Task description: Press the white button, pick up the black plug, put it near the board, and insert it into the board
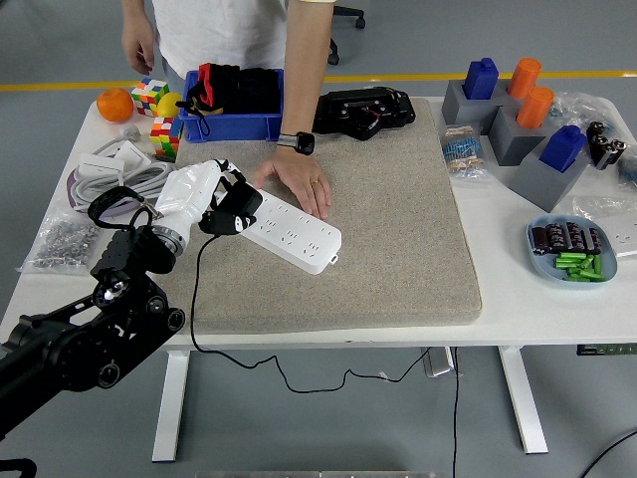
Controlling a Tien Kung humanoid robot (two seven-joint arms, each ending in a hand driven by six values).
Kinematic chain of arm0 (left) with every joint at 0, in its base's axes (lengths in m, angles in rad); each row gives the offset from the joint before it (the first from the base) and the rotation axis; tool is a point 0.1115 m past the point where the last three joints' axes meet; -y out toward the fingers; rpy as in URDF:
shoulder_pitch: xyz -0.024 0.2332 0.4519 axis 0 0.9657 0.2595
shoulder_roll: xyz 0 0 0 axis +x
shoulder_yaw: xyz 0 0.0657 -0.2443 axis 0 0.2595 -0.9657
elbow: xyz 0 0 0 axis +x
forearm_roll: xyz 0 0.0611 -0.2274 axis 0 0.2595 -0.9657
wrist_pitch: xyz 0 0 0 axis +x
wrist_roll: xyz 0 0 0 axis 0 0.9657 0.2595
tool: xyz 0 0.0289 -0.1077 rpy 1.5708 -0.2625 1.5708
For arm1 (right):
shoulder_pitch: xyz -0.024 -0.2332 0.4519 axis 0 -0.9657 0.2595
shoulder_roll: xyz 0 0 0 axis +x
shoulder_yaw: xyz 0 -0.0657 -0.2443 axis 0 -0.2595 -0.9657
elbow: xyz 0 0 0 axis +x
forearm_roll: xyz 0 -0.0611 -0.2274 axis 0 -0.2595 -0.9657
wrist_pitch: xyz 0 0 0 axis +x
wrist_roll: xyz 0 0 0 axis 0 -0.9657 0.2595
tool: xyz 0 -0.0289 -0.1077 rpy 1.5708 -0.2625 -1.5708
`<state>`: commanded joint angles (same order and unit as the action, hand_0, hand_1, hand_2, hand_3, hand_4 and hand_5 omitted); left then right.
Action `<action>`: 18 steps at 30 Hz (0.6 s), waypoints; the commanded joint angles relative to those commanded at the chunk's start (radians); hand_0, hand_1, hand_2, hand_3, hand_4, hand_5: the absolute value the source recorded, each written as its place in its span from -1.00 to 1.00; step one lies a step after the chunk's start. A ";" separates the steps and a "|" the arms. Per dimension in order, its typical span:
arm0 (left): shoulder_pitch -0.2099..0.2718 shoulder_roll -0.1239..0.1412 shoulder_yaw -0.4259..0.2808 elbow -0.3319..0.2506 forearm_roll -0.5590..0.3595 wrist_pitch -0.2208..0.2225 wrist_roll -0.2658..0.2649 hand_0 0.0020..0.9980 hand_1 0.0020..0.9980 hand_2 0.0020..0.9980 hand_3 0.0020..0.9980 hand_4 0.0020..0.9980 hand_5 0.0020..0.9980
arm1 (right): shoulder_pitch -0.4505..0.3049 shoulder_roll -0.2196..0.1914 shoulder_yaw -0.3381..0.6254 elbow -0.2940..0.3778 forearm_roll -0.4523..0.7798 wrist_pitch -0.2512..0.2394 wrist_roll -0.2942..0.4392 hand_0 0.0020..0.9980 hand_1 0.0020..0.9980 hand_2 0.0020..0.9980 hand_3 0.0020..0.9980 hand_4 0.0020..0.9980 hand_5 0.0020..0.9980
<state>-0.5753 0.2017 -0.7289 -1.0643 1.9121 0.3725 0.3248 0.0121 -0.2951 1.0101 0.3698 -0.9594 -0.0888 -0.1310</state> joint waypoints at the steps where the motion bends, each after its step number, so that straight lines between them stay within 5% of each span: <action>1: -0.005 -0.003 0.006 0.010 -0.002 -0.001 -0.001 -0.79 -0.57 -0.41 -0.24 -0.52 -1.00 | 0.000 0.000 0.000 0.000 0.000 0.000 0.000 0.15 0.07 0.10 0.02 0.29 -0.23; 18: -0.038 -0.023 0.059 0.110 0.012 0.003 0.000 -0.80 -0.57 -0.41 -0.23 -0.48 -1.00 | 0.002 0.000 -0.010 0.000 0.002 0.000 0.000 0.15 0.07 0.10 0.02 0.29 -0.23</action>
<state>-0.6133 0.1785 -0.6694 -0.9546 1.9238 0.3755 0.3248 0.0143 -0.2956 1.0004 0.3700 -0.9569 -0.0887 -0.1310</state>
